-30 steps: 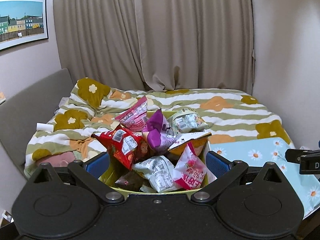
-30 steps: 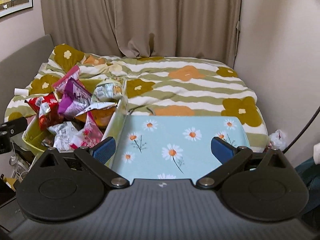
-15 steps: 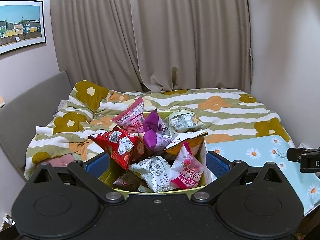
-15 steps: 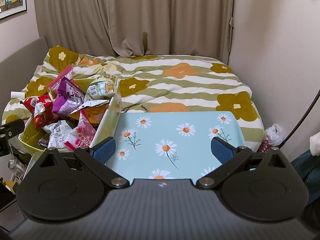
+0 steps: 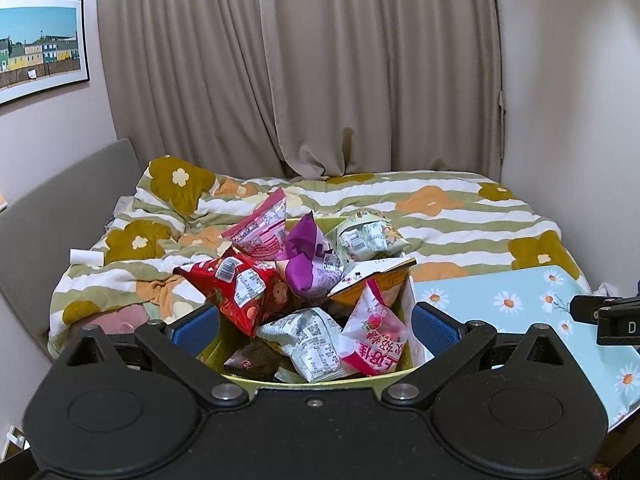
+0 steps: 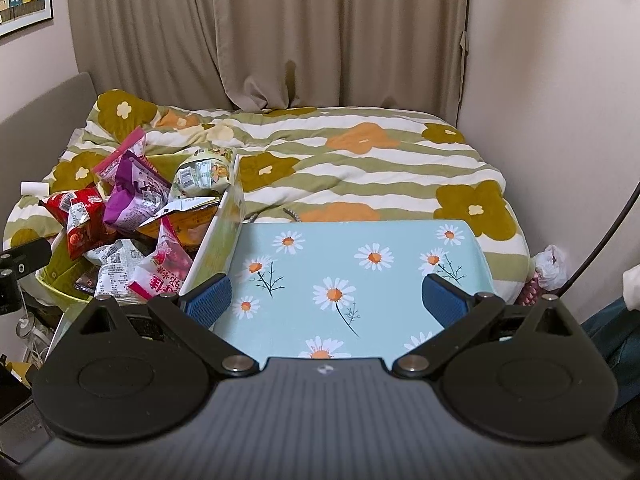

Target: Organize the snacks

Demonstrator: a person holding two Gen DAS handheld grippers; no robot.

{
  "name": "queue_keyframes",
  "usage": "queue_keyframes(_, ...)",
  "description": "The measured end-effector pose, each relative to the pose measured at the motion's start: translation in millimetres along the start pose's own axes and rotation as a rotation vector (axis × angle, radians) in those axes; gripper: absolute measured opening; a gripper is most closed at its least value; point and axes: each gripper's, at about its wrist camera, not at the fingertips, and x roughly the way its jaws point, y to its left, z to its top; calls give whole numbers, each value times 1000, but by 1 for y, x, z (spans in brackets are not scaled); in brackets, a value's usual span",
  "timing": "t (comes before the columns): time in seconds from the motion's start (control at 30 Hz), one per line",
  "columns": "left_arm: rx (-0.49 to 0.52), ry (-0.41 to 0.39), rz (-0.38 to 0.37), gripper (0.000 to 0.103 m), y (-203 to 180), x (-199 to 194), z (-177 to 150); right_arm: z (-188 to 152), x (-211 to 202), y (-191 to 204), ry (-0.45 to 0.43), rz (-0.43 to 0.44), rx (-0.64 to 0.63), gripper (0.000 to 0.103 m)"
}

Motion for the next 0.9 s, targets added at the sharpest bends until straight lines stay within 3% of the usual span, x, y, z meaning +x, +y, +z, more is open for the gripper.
queue_keyframes(0.63, -4, -9, -9, 103, 9, 3, 1, 0, 7, 7, 10, 8, -9, 103)
queue_keyframes(0.8, 43, -15, 36, 103, 6, 8, 3, 1, 9, 7, 12, 6, -2, 103)
queue_keyframes(0.9, 56, -25, 15, 103, 5, 12, 5, 4, 12, 8, 17, 2, 7, 103)
